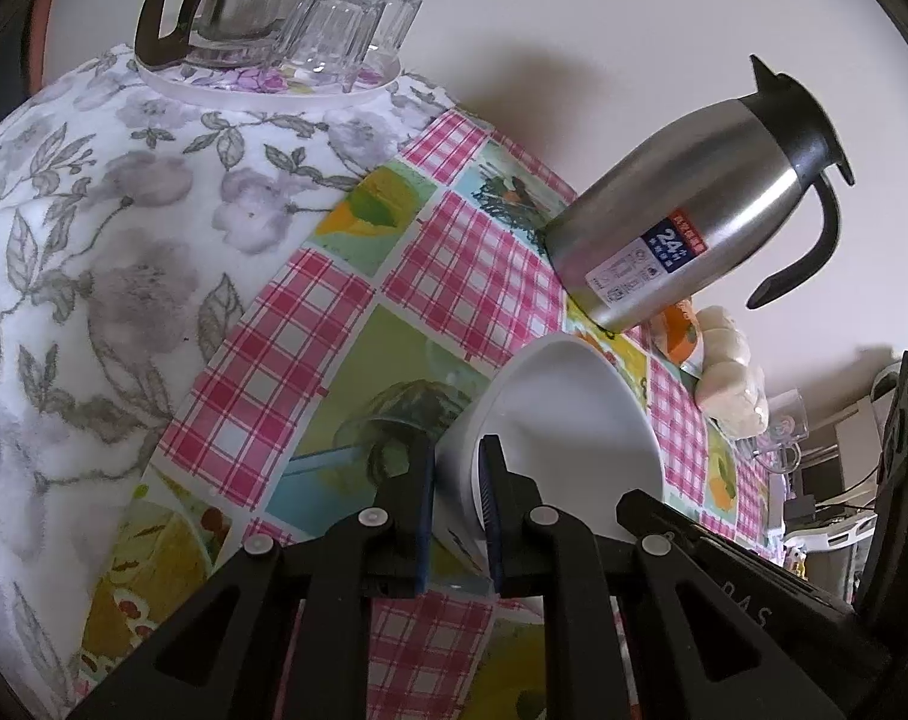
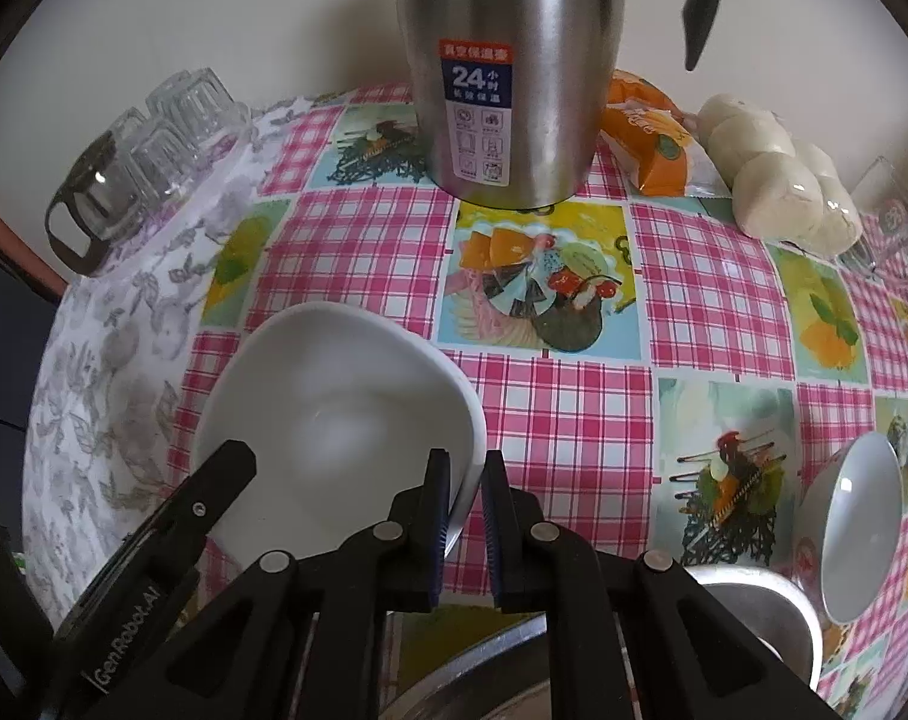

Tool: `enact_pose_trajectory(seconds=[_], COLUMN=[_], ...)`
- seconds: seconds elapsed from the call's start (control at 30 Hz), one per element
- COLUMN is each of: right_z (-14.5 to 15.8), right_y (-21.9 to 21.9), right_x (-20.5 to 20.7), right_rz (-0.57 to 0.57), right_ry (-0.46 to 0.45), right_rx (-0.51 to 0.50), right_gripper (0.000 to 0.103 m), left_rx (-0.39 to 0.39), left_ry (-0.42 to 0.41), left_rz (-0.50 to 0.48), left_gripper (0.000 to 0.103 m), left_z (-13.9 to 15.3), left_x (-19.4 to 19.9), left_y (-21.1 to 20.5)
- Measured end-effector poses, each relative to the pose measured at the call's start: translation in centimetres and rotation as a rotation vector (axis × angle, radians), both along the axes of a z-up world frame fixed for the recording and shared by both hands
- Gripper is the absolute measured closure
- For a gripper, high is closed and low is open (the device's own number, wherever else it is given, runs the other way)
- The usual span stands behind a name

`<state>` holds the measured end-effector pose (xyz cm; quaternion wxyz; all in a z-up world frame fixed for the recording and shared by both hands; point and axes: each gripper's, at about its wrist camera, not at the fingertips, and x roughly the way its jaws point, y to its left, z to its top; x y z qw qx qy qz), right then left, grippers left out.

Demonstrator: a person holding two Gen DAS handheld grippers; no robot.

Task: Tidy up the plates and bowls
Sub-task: 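Lift the white square bowl with both tools and carry it over the tray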

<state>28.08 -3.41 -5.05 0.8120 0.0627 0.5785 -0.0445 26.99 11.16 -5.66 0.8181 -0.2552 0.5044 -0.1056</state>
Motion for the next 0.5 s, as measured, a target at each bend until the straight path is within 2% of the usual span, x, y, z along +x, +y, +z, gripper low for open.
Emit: enact_pose_trajectory(seconds=[0.5], right_z=[7.3], right_y=[-1.3], right_x=[-4.3], right_rz=[-0.013], right_ry=[-0.141], right_rx=[0.069], right_gripper=[0.091], left_rx=[0.054], left_ry=[-0.15], left_rz=[-0.019], left_gripper=[0.088], left_z=[7.9], left_x=[-4.0], left_y=[-1.1])
